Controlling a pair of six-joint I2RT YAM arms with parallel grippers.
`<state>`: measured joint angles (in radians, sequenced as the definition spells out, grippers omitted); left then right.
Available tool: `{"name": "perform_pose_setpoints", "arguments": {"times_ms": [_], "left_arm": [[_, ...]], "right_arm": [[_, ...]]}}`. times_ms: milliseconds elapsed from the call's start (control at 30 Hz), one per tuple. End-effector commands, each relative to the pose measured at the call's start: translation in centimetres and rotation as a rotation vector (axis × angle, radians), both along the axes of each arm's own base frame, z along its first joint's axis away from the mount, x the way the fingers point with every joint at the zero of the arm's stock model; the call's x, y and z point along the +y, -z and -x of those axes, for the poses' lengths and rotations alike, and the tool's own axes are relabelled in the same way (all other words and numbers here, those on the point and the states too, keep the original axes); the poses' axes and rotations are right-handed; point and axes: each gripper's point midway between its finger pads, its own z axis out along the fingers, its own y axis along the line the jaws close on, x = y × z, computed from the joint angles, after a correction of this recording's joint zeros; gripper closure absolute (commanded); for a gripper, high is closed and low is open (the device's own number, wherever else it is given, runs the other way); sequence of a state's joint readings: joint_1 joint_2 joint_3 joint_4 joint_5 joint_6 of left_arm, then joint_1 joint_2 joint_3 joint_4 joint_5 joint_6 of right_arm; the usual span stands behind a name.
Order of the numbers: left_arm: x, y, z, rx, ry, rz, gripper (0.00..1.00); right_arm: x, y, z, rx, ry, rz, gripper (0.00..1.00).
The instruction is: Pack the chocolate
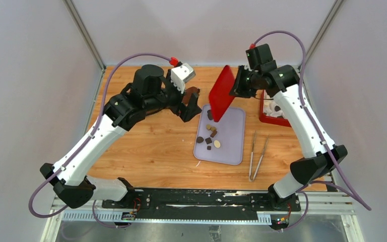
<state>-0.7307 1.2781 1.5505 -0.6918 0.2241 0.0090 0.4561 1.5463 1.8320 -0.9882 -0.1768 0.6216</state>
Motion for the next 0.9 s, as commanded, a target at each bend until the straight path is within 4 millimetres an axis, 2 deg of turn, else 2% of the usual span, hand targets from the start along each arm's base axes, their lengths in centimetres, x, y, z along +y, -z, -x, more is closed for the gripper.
{"name": "perform_pose_setpoints", "arguments": {"times_ms": [0, 33, 167, 300, 367, 433, 600, 667, 767, 867], "left_arm": [[0.5, -2.5, -0.1, -0.050, -0.021, 0.009, 0.00], [0.5, -2.3, -0.4, -0.034, -0.032, -0.003, 0.00], [-0.6, -1.1, -1.9, 0.065, -0.057, 0.016, 0.00], [-2.4, 0.5, -4.3, 0.221, -0.063, 0.114, 0.00], [-3.9, 1.3, -5.6, 0.296, -0.056, 0.170, 0.00], [-5.6, 2.2, -7.0, 0.364, -0.046, 0.214, 0.00], [-10.0, 5.0, -11.5, 0.562, -0.070, 0.326, 0.00], [-10.9, 5.9, -13.0, 0.642, -0.104, 0.392, 0.00], [-10.9, 7.3, -15.4, 0.712, -0.166, 0.464, 0.00], [-9.5, 8.6, -16.9, 0.758, -0.223, 0.524, 0.00]], "right_arm": [[-8.7, -3.0, -1.1, -0.151, 0.163, 0.363, 1.00], [-11.4, -4.0, -1.2, -0.186, 0.213, 0.497, 1.00], [-18.5, -6.5, -2.2, -0.276, 0.369, 0.900, 1.00], [-22.5, -8.5, -3.9, -0.347, 0.462, 1.287, 1.00], [-23.5, -8.6, -5.0, -0.362, 0.490, 1.455, 1.00], [-24.0, -7.4, -6.5, -0.368, 0.482, 1.575, 1.00], [-24.8, -4.5, -8.8, -0.386, 0.495, 1.656, 1.00], [-24.7, -3.1, -9.5, -0.391, 0.483, 1.682, 1.00], [-24.7, -1.0, -9.9, -0.390, 0.478, 1.719, 1.00], [-24.7, 0.7, -10.0, -0.397, 0.491, 1.752, 1.00]]}}
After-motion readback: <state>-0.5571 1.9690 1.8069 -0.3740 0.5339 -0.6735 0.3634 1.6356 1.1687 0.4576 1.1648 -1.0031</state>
